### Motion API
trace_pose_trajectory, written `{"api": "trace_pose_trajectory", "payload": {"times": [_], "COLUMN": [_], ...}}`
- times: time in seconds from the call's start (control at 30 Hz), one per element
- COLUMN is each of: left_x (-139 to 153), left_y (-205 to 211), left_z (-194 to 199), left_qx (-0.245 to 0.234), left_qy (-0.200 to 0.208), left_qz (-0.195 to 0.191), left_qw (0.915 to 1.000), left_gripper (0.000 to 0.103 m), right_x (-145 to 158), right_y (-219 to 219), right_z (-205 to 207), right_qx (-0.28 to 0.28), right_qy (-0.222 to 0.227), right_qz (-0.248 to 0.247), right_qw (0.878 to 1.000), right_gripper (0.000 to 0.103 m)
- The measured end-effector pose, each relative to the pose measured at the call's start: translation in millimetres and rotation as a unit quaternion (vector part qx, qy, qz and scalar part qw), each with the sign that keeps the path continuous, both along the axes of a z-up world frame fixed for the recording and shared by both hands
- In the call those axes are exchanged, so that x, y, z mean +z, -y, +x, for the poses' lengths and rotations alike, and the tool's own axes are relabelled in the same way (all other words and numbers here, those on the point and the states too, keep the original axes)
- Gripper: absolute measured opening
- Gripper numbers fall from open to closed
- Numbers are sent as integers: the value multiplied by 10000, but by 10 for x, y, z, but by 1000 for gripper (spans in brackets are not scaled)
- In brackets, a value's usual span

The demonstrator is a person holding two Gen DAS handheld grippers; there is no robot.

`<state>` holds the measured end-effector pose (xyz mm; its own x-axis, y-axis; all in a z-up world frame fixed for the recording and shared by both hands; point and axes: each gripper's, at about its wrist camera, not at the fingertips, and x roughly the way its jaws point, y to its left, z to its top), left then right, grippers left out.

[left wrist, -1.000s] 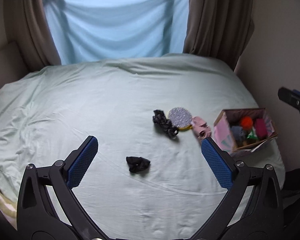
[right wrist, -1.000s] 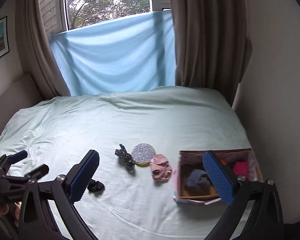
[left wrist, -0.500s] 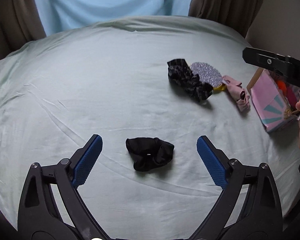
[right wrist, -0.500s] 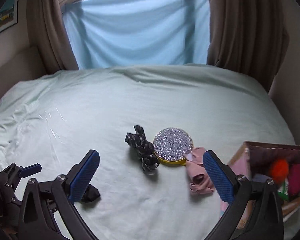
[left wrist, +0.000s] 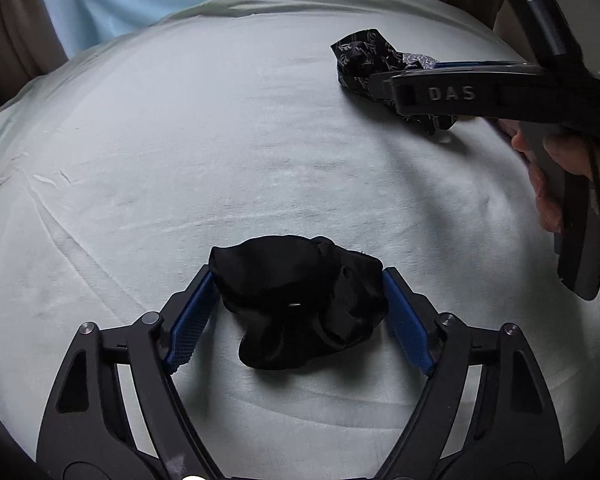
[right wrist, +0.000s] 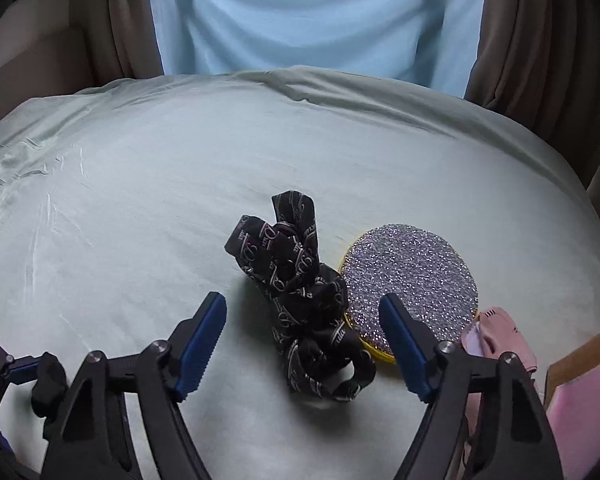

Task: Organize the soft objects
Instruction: 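Grasp black scrunchie with left tool while right tool grasps black patterned scarf, then carry black scrunchie and black scarf over the box and release both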

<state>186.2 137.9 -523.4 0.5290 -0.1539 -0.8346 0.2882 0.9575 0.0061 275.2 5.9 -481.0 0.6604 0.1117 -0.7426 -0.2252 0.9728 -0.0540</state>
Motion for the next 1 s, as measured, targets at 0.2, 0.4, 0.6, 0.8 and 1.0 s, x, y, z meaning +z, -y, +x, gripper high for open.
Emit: {"api": "trace_pose_trajectory", "payload": {"times": [0.2,0.4,0.6,0.8,1.0], "left_x": [57,93,230,670,1318], "left_y": [94,149,43,-24,34], "left_z": [30,30,95,127,80], "left_qx": [-353,-540,-306,-72,81], "left_qy": [80,90,93,261,527], "left_qz": [80,101,51,-8,-85], "left_qw": [9993,9984,9995,9996,9985], "left_gripper": [36,21,20,20,20], "right_x": [-183,-192,-33,407,1028], "right_y": [-122,-120,-97,-22,124], "right_z": [97,82,8,-183,-441], "right_qx": [36,-25,-43,-102,-231], "right_qy": [-2,29,55,147,219], "right_qz": [-352,-396,-308,-186,1], "right_qw": [9994,9992,9995,9997,9995], "right_gripper": [44,34,33,33,33]}}
